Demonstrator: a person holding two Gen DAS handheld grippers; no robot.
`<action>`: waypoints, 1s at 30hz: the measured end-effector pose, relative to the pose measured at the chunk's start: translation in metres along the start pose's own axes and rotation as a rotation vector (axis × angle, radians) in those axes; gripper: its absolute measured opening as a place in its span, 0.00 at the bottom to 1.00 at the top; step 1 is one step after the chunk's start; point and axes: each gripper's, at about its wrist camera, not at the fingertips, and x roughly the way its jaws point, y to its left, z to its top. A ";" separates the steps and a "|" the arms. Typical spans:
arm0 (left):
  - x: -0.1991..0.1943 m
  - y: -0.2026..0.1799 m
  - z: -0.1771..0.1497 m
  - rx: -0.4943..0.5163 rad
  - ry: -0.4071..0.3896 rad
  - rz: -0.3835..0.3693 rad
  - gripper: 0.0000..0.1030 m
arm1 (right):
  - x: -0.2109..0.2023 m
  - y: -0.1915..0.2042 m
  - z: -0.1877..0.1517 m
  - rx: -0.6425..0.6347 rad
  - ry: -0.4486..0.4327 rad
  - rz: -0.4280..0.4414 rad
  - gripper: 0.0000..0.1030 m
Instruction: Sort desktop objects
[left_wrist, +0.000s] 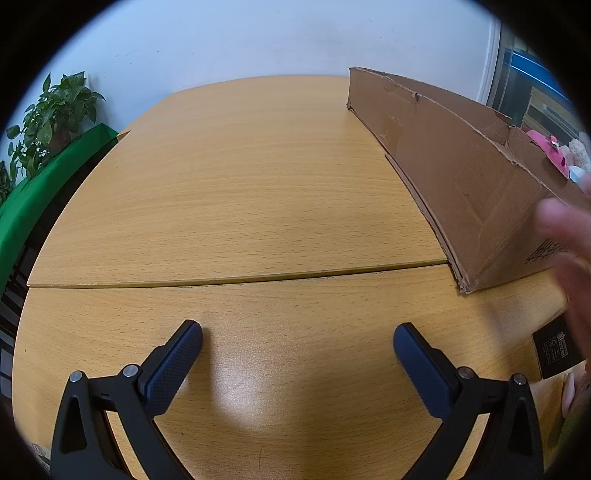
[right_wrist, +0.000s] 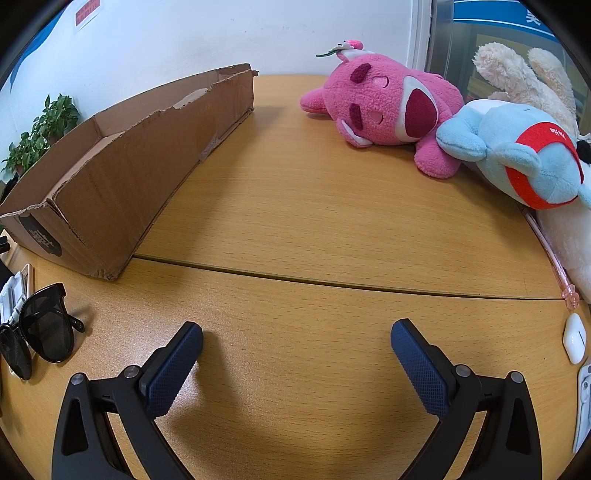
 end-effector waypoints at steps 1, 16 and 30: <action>0.000 0.000 0.000 0.000 0.000 0.000 1.00 | 0.000 0.000 0.000 0.000 0.000 0.000 1.00; 0.001 -0.001 0.000 0.000 0.000 0.001 1.00 | -0.034 0.048 -0.014 -0.022 -0.077 -0.089 0.98; -0.004 -0.005 -0.007 -0.018 0.046 0.009 0.99 | -0.190 0.278 -0.074 -0.359 -0.172 0.569 1.00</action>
